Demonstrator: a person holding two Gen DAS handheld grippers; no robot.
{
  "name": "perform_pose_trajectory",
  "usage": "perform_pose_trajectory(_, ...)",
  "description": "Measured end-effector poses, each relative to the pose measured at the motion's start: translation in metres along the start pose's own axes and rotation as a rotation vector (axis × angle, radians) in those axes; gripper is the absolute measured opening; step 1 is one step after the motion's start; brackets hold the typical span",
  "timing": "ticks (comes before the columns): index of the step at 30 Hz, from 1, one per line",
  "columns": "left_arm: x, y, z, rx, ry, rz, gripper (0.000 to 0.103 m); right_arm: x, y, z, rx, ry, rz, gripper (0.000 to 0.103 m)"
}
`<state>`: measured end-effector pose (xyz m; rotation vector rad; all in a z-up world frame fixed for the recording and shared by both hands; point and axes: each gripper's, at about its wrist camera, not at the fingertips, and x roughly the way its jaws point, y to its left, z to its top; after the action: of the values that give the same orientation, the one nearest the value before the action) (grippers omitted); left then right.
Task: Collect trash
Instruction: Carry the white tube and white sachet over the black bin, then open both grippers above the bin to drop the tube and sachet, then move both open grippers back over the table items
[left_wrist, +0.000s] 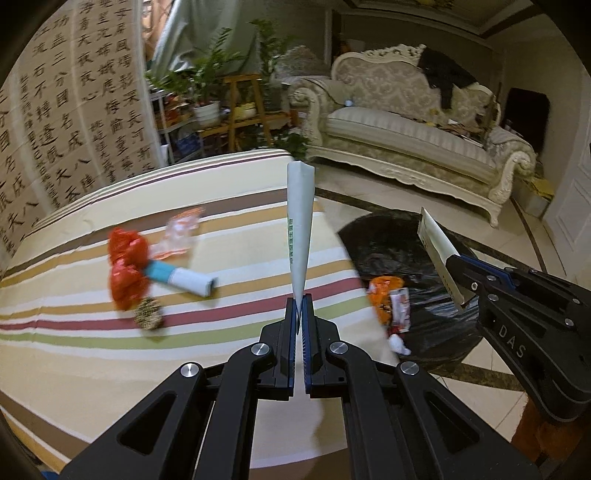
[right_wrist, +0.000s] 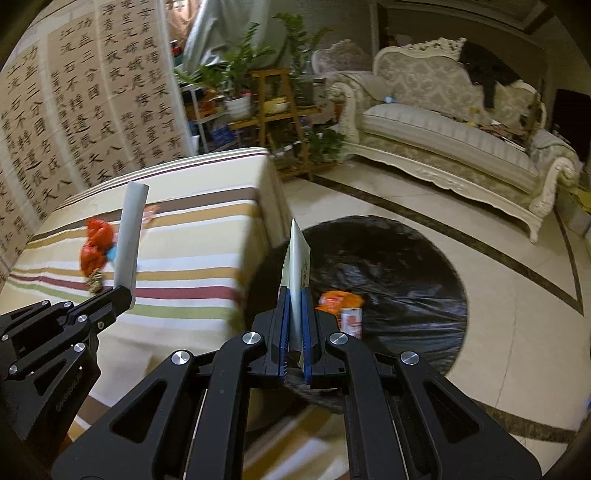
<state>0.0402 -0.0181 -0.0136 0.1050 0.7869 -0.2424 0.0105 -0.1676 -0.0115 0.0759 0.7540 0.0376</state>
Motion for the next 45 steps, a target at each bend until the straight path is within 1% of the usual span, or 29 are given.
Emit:
perform_pose_trajectory(7, 0.021, -0.032, 0.006, 0.062, 0.031, -0.023, 0.004, 0.007, -0.028, -0.006, 0.049, 0.010, -0.030, 0.006)
perform_pose_trajectory(15, 0.043, -0.054, 0.012, 0.099, 0.056, -0.026, 0.004, 0.023, -0.052, -0.005, 0.093, 0.025, -0.042, 0.006)
perform_pose_trajectory(18, 0.051, -0.059, 0.014, 0.103, 0.073, -0.040, 0.005, 0.030, -0.060, -0.003, 0.110, 0.031, -0.045, 0.008)
perform_pose_trajectory(19, 0.054, -0.061, 0.015, 0.105, 0.082, -0.040, 0.009, 0.032, -0.063, -0.003, 0.115, 0.034, -0.044, 0.009)
perform_pose_trajectory(20, 0.057, -0.061, 0.015, 0.105, 0.091, -0.041, 0.018, 0.035, -0.066, -0.002, 0.126, 0.041, -0.043, 0.010)
perform_pose_trajectory(21, 0.058, -0.061, 0.016, 0.101, 0.097, -0.041, 0.025, 0.038, -0.069, -0.003, 0.138, 0.045, -0.042, 0.017)
perform_pose_trajectory(22, 0.059, -0.063, 0.016, 0.097, 0.098, -0.040, 0.036, 0.038, -0.071, -0.003, 0.146, 0.048, -0.042, 0.025)
perform_pose_trajectory(23, 0.059, -0.063, 0.015, 0.093, 0.096, -0.039, 0.040, 0.040, -0.074, -0.004, 0.158, 0.049, -0.042, 0.027)
perform_pose_trajectory(26, 0.058, -0.063, 0.015, 0.090, 0.098, -0.037, 0.042, 0.040, -0.078, -0.005, 0.164, 0.053, -0.051, 0.027)
perform_pose_trajectory(28, 0.057, -0.063, 0.015, 0.082, 0.098, -0.037, 0.046, 0.041, -0.080, -0.006, 0.170, 0.054, -0.057, 0.031)
perform_pose_trajectory(29, 0.056, -0.062, 0.016, 0.077, 0.096, -0.034, 0.048, 0.040, -0.080, -0.006, 0.172, 0.052, -0.059, 0.037)
perform_pose_trajectory(30, 0.054, -0.060, 0.016, 0.072, 0.095, -0.033, 0.049, 0.039, -0.080, -0.006, 0.173, 0.047, -0.064, 0.040)
perform_pose_trajectory(32, 0.053, -0.056, 0.016, 0.064, 0.093, -0.031, 0.052, 0.038, -0.079, -0.006, 0.169, 0.044, -0.066, 0.041)
perform_pose_trajectory(34, 0.048, -0.051, 0.016, 0.055, 0.087, -0.022, 0.054, 0.037, -0.078, -0.006, 0.168, 0.043, -0.065, 0.046)
perform_pose_trajectory(37, 0.044, -0.043, 0.015, 0.043, 0.081, -0.007, 0.057, 0.035, -0.075, -0.006, 0.165, 0.039, -0.059, 0.048)
perform_pose_trajectory(45, 0.028, -0.009, 0.007, -0.017, 0.069, 0.049, 0.058, 0.032, -0.049, -0.006, 0.125, 0.044, -0.013, 0.050)
